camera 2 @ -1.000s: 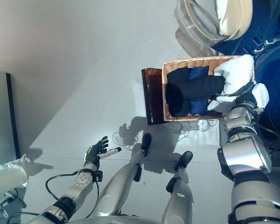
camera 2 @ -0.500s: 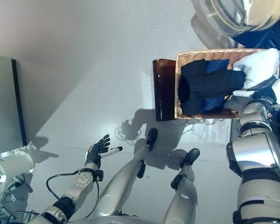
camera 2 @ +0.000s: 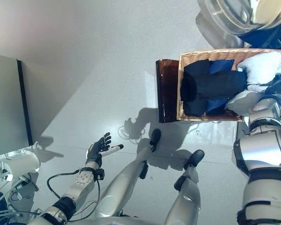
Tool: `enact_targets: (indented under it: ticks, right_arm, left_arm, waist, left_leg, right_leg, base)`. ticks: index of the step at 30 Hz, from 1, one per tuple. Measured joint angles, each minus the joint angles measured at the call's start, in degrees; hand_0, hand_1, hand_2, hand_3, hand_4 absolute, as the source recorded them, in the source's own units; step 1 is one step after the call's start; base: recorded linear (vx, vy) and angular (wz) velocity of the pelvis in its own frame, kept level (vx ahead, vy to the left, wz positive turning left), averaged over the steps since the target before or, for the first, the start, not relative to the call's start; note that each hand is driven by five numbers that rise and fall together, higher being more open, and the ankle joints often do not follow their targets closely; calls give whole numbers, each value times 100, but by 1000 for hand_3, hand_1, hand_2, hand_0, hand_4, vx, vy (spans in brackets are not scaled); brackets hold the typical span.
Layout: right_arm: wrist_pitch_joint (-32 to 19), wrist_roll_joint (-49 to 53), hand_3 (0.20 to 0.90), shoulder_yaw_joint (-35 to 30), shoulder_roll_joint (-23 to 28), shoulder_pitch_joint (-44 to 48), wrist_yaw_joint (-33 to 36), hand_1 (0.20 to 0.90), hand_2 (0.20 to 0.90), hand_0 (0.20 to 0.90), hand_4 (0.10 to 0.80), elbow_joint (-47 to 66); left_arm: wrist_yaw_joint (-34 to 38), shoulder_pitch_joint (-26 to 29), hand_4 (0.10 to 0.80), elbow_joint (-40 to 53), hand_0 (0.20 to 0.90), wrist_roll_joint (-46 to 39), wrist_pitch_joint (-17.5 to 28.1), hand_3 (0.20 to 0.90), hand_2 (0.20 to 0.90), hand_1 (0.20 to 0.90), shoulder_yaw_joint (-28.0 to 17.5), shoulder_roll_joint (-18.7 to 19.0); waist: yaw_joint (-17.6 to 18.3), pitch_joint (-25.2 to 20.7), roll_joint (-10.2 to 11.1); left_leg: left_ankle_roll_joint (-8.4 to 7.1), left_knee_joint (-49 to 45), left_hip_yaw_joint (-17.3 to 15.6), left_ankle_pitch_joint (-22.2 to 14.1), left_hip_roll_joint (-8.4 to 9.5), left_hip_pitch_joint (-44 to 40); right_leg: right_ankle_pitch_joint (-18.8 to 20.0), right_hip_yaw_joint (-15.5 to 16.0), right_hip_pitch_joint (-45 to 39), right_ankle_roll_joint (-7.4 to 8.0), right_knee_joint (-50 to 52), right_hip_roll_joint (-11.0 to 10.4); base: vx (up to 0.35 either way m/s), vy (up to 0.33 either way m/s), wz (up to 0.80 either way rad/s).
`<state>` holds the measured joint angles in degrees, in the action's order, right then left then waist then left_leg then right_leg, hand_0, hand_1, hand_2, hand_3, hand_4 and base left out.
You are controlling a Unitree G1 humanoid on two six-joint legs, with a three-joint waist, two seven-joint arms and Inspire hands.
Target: Pick up the clothes and place them into the washing machine
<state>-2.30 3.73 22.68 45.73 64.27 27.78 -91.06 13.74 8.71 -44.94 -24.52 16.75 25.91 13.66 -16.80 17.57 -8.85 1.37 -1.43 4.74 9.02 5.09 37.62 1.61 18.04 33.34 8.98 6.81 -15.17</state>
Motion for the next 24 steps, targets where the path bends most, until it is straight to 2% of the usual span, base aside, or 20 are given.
enact_targets:
  ticks: [10,11,15,18,24]
  right_arm:
    - [117,28,200,-181,-211,-87,-4,200,200,200,300,0]
    - [103,218,200,-480,-258,-229,-2,200,200,200,300,143]
    - [-79,973,200,-938,-567,-430,0,200,200,200,300,263]
    - [-260,1790,200,-1563,-870,-531,56,200,200,200,300,441]
    - [-583,3082,200,-2142,-1404,-865,120,200,200,200,300,651]
  left_arm:
    - [0,-2,800,-74,900,1,-15,900,900,900,-21,5]
    - [0,-19,800,-70,900,1,-18,900,900,900,-55,8]
    - [-1,-94,800,-119,900,3,-11,900,900,900,-93,59]
    - [-2,-164,800,-111,900,3,-12,900,900,900,-112,75]
    - [-2,-294,800,-87,900,2,-14,900,900,900,-143,78]
  waist:
    - [78,3,-9]
    - [94,4,-9]
    - [220,5,-11]
    - [340,3,-14]
    - [436,-5,-27]
  left_leg:
    - [0,-83,-60,0,-10,-204]
    - [0,-78,-79,0,-11,-302]
    - [0,-39,-132,0,-37,-596]
    - [0,-36,-205,0,-74,-641]
    - [-1,99,-367,-3,-129,-760]
  right_leg:
    - [16,-27,-243,-16,-27,7]
    - [17,-29,-351,-17,-43,13]
    - [52,-92,-619,-25,-123,37]
    - [206,-172,-659,-40,-254,77]
    - [433,-333,-693,-43,-468,154]
  base:
    - [0,0,-2]
    - [0,0,0]
    - [-11,1,-11]
    - [-135,41,-19]
    - [-15,16,-19]
